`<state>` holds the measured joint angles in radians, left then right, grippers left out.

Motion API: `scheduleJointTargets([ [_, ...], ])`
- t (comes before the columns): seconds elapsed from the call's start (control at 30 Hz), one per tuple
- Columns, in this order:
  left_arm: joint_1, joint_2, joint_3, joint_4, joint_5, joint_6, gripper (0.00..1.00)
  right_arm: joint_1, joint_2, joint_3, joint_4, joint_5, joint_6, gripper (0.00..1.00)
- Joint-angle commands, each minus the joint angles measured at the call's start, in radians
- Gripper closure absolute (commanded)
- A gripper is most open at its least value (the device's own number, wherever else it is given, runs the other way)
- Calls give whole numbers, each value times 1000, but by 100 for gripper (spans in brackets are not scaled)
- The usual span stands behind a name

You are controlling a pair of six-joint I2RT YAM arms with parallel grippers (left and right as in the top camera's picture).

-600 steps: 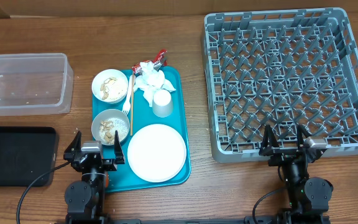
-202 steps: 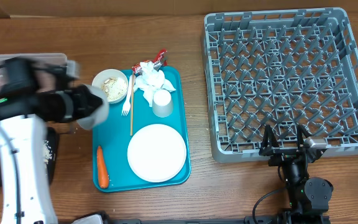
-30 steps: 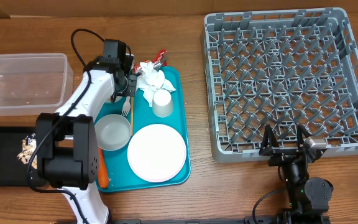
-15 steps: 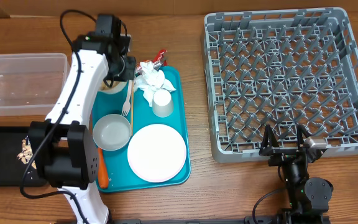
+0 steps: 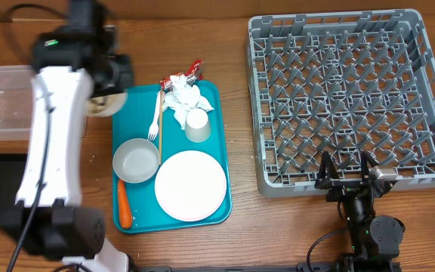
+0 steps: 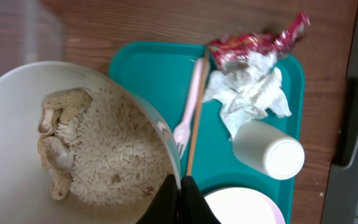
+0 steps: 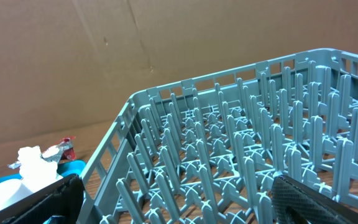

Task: Sort waste into correct bins and load items into the dishwasher rack
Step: 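Carry the upper bowl left and tip its contents onto the black tray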

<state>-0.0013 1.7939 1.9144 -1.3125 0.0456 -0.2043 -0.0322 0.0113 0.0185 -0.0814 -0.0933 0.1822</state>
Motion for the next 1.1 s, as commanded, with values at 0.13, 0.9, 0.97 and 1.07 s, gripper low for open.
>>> scheduleJointTargets([
  [0.13,365,-114,34,-118,208,-35,96,-3,-8,-10,5,6,-8,0],
  [0.9,983,-106,-414,175,707,17,96,-3,-8,-10,5,6,-8,0],
  [0.97,1001,-99,-445,228,733,17,96,-3,-8,-10,5,6,-8,0],
  [1.07,1025,-90,-495,283,747,-38,96,-3,-8,-10,5,6,-8,0],
])
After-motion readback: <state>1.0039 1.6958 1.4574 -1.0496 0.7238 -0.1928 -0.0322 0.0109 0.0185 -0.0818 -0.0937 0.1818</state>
